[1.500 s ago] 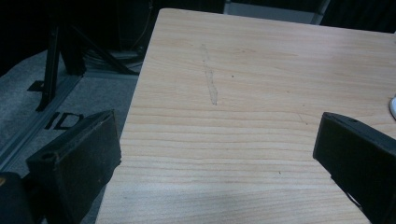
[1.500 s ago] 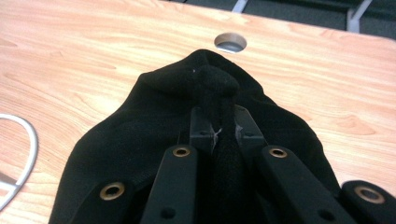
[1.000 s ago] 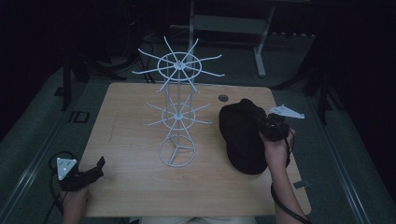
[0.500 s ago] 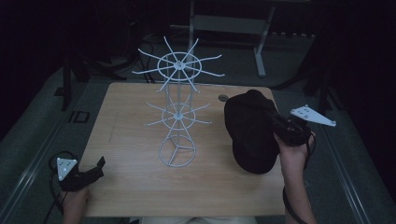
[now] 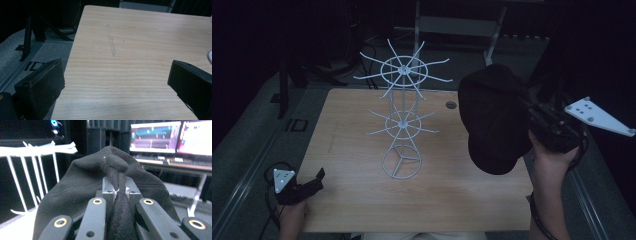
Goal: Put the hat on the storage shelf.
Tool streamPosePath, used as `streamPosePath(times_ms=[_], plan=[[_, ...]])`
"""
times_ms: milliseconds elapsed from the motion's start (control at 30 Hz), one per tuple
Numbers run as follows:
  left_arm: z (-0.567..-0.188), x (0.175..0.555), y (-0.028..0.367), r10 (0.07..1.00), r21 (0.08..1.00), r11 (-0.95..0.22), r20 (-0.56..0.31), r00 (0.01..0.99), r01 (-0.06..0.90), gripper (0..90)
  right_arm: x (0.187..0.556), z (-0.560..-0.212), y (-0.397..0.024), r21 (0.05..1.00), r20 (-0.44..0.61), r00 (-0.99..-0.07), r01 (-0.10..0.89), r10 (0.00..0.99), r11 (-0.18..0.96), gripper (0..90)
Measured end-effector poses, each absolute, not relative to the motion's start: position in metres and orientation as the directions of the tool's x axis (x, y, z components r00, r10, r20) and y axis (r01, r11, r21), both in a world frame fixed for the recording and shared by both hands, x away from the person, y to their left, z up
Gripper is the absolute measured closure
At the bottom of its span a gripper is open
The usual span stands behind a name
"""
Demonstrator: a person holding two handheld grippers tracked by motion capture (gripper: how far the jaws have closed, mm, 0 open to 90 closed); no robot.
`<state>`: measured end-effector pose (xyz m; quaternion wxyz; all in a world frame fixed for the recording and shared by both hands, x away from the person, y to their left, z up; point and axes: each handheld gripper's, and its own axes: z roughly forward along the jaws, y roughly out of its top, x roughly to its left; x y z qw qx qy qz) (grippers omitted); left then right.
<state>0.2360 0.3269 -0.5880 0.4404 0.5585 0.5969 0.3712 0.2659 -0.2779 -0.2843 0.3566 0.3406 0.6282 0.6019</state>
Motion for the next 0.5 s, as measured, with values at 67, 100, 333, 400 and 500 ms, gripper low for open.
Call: streamPosePath(times_ms=[67, 100, 333, 400, 500], plan=[[-0.588, 0.236, 0.327, 0.994, 0.935, 0.102, -0.112, 0.011, 0.341, 1.4, 0.260, -0.271, -0.276, 0.999, -0.049, -0.517, -0.036, 0.855, 0.036, 82.3], [-0.588, 0.236, 0.327, 0.994, 0.935, 0.102, -0.112, 0.010, 0.341, 1.4, 0.256, -0.264, -0.275, 0.998, -0.056, -0.520, -0.057, 0.852, 0.030, 82.3], [-0.588, 0.236, 0.327, 0.994, 0.934, 0.100, -0.110, 0.011, 0.343, 1.5, 0.237, -0.223, -0.262, 0.989, -0.092, -0.579, -0.146, 0.810, 0.008, 82.3], [-0.588, 0.236, 0.327, 0.994, 0.934, 0.101, -0.111, 0.011, 0.343, 1.5, 0.236, -0.220, -0.258, 0.988, -0.096, -0.589, -0.152, 0.802, 0.007, 82.3], [-0.588, 0.236, 0.327, 0.994, 0.933, 0.102, -0.112, 0.011, 0.344, 1.4, 0.232, -0.213, -0.242, 0.986, -0.119, -0.627, -0.167, 0.770, 0.017, 82.3]])
